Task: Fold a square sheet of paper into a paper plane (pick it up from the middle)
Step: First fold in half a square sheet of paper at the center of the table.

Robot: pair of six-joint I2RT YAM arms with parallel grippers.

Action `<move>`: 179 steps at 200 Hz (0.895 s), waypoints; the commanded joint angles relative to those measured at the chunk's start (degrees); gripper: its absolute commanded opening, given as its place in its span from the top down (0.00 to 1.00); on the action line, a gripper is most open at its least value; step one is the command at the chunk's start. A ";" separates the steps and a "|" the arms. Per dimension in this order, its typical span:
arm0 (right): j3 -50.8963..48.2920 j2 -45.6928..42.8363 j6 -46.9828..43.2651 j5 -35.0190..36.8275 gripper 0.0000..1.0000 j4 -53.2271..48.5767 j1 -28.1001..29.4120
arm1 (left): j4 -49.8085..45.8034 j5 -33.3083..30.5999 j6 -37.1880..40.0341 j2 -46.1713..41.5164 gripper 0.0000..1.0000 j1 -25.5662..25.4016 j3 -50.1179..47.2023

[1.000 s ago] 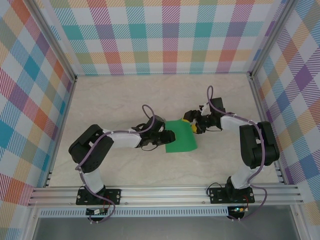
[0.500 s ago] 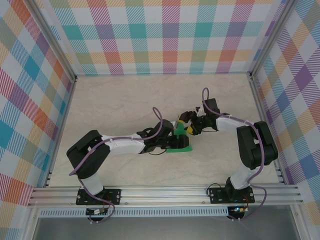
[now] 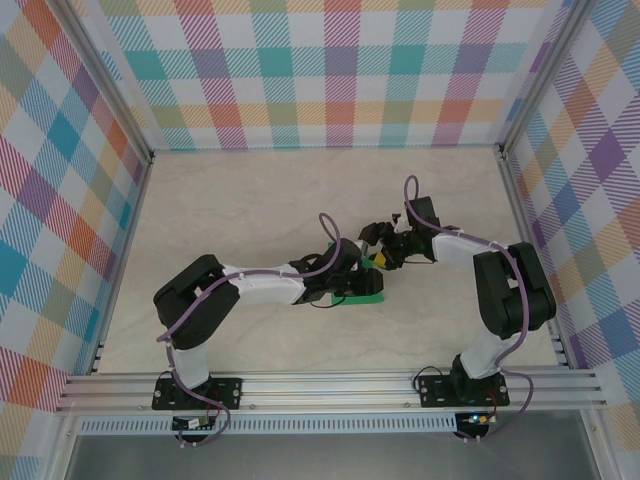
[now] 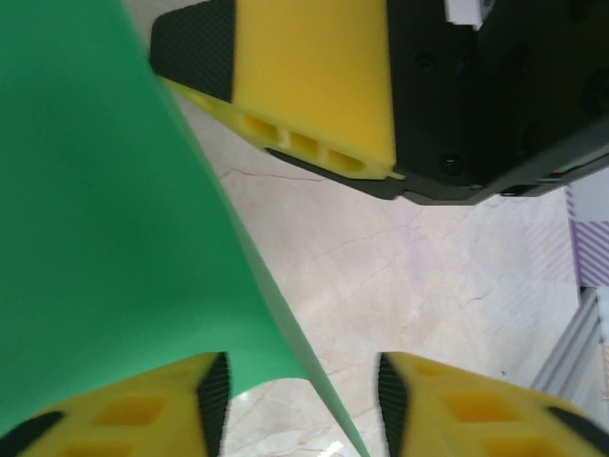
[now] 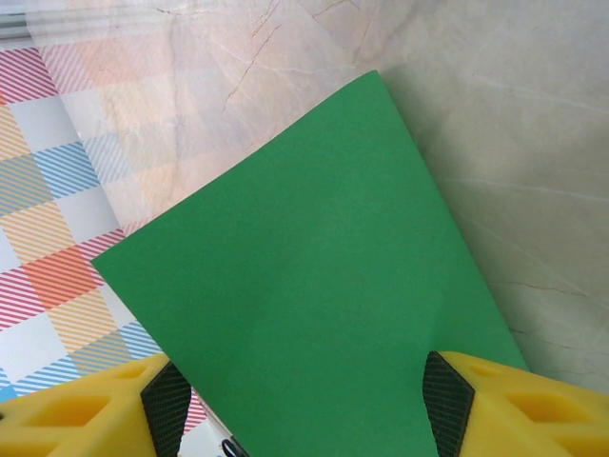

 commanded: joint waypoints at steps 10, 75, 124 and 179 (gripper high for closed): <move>1.03 0.31 -0.19 -0.50 0.32 0.04 0.30 | -2.71 -3.92 -0.07 0.57 0.69 -0.46 1.67; 4.93 -3.21 -10.59 4.51 0.29 -10.82 -0.20 | -4.67 -5.71 1.98 -5.57 1.00 1.72 -3.50; 4.04 -7.19 -19.24 3.32 0.32 -14.25 -1.18 | -1.95 1.47 2.48 -8.08 1.00 6.81 -9.03; 4.28 -1.84 -24.67 -3.09 0.28 -14.64 -1.07 | -2.56 6.46 2.86 -6.42 0.98 10.34 -9.46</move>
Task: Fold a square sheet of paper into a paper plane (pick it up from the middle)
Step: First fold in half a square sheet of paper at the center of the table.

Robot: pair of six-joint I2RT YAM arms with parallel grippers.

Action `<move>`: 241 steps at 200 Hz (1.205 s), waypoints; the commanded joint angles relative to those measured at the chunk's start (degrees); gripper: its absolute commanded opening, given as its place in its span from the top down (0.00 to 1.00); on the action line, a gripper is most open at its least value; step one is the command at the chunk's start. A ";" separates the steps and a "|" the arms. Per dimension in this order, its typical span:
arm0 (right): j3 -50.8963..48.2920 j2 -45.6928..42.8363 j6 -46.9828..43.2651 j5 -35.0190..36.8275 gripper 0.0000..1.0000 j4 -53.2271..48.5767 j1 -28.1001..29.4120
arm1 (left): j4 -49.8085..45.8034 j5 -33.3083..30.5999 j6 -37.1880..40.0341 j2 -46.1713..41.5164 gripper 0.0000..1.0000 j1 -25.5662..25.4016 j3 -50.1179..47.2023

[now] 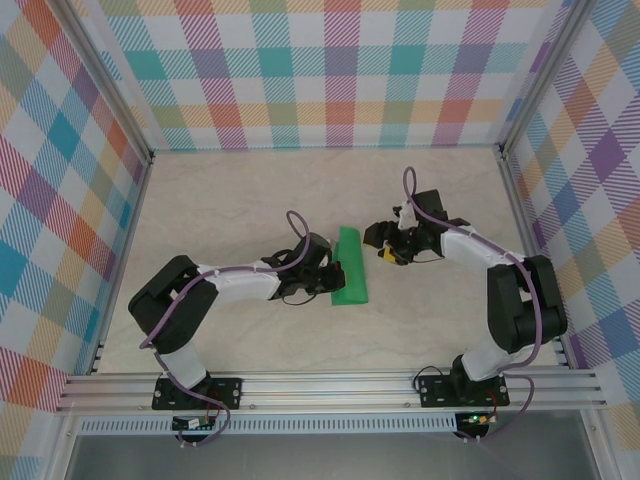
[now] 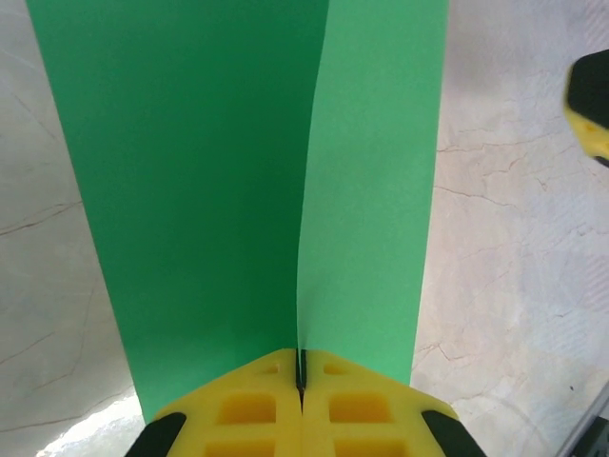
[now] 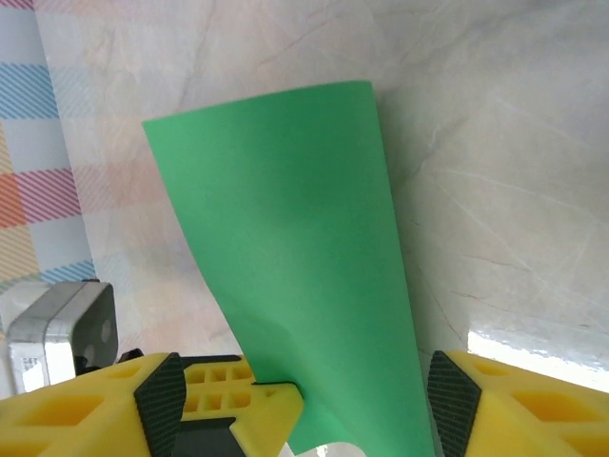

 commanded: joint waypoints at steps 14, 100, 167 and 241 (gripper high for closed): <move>1.47 4.92 -5.41 -5.83 0.28 -1.51 -0.06 | 0.68 3.38 0.84 0.38 0.98 1.37 -0.85; 6.16 15.28 -9.91 -8.38 0.40 -3.16 1.57 | -0.66 2.72 0.38 -0.62 0.93 1.61 -2.08; 6.19 17.11 -9.00 -5.92 0.48 -2.83 2.23 | -4.71 -2.64 0.94 -5.48 0.66 1.72 -2.37; 8.24 16.97 -6.98 6.69 0.45 -7.64 5.48 | -15.71 -16.55 -2.39 -15.93 0.49 4.16 -3.93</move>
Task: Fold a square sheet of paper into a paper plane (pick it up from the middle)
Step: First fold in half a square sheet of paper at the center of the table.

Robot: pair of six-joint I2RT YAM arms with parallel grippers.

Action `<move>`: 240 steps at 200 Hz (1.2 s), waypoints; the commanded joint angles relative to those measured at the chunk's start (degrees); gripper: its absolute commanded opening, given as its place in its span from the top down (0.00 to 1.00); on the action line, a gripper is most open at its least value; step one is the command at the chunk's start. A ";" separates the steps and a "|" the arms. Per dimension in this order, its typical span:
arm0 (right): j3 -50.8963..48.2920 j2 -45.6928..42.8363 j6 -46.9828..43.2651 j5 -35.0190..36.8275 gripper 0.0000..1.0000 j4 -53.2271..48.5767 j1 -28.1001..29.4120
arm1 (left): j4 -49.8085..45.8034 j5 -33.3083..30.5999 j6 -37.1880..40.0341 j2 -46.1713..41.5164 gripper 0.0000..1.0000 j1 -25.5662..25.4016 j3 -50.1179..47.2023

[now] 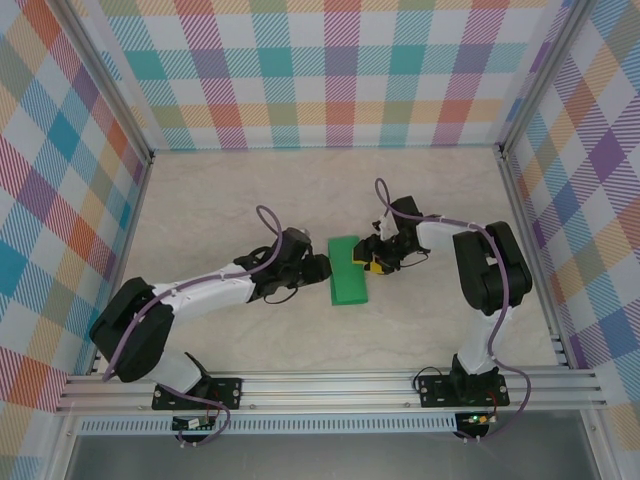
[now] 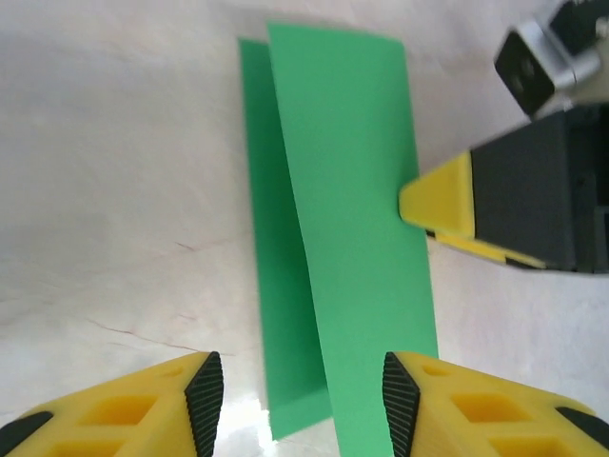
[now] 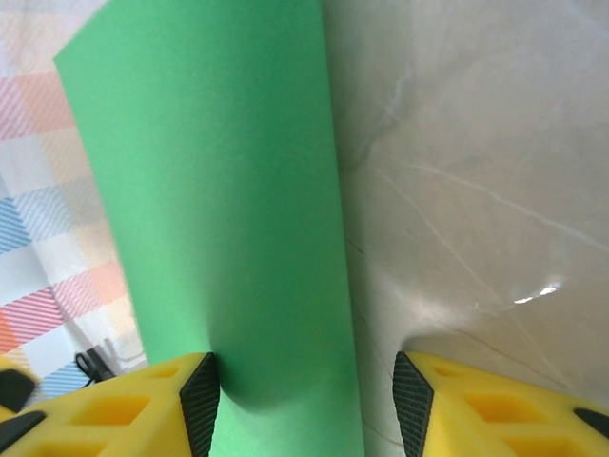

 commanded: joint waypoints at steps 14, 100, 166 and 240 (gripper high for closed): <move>2.46 0.80 0.90 10.69 0.42 -4.76 3.06 | -5.37 -5.18 -1.54 -2.68 0.48 1.53 -0.85; 2.90 0.87 3.87 20.00 0.44 -6.97 5.51 | -4.14 -2.76 -1.88 -0.85 0.48 1.99 -0.70; 1.68 1.53 8.15 21.16 0.45 -4.42 6.14 | -2.32 -1.06 -2.58 1.77 0.50 2.04 0.38; 1.70 3.33 7.78 23.34 0.46 -5.02 6.56 | -0.12 1.02 -3.26 4.07 0.53 2.04 1.58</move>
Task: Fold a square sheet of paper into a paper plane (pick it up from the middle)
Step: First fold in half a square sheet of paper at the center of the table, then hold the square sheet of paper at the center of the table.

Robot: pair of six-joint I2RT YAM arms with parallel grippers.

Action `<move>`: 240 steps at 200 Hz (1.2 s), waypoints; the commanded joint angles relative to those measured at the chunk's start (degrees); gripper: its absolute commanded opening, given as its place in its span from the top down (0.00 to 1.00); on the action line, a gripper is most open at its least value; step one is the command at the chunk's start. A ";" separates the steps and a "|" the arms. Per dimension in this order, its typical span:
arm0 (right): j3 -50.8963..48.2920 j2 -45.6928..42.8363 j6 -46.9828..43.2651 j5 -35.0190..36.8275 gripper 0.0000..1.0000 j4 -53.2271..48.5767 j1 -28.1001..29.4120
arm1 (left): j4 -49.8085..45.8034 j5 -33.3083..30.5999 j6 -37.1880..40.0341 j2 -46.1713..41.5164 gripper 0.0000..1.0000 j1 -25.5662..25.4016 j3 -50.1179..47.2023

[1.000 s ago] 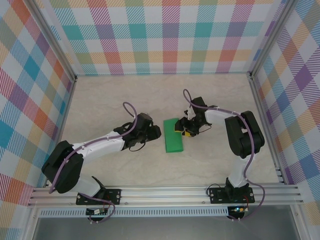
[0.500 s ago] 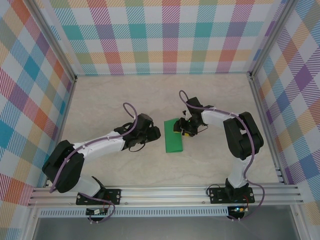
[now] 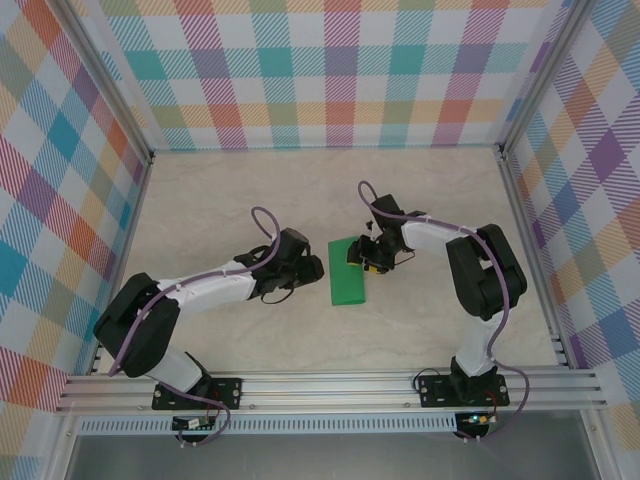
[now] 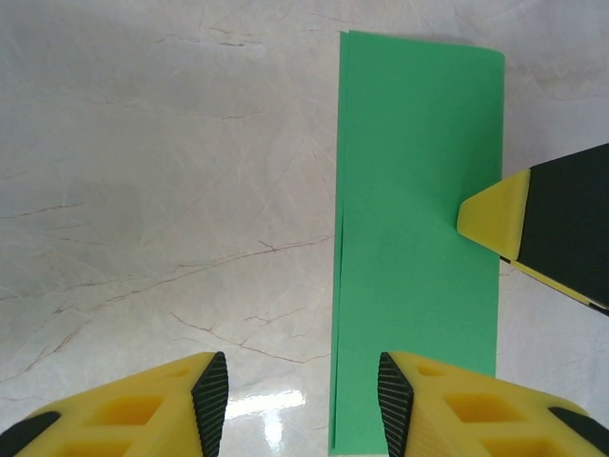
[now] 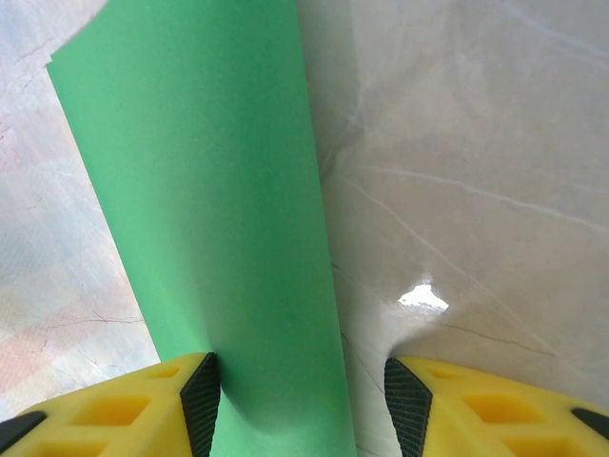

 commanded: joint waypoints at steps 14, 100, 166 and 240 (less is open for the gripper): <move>-1.89 4.36 0.28 6.73 0.46 -0.53 0.41 | 1.79 1.81 -1.20 2.08 0.53 0.56 2.14; -1.36 5.44 0.35 8.80 0.46 -1.44 0.67 | 5.85 5.46 -3.33 8.63 0.70 0.53 5.66; -1.10 5.72 0.53 8.98 0.46 -1.77 0.74 | 9.67 8.08 -5.97 15.58 0.94 0.52 8.88; -0.85 6.03 0.63 9.24 0.46 -1.96 0.76 | 11.52 8.87 -6.04 18.76 0.94 0.52 10.08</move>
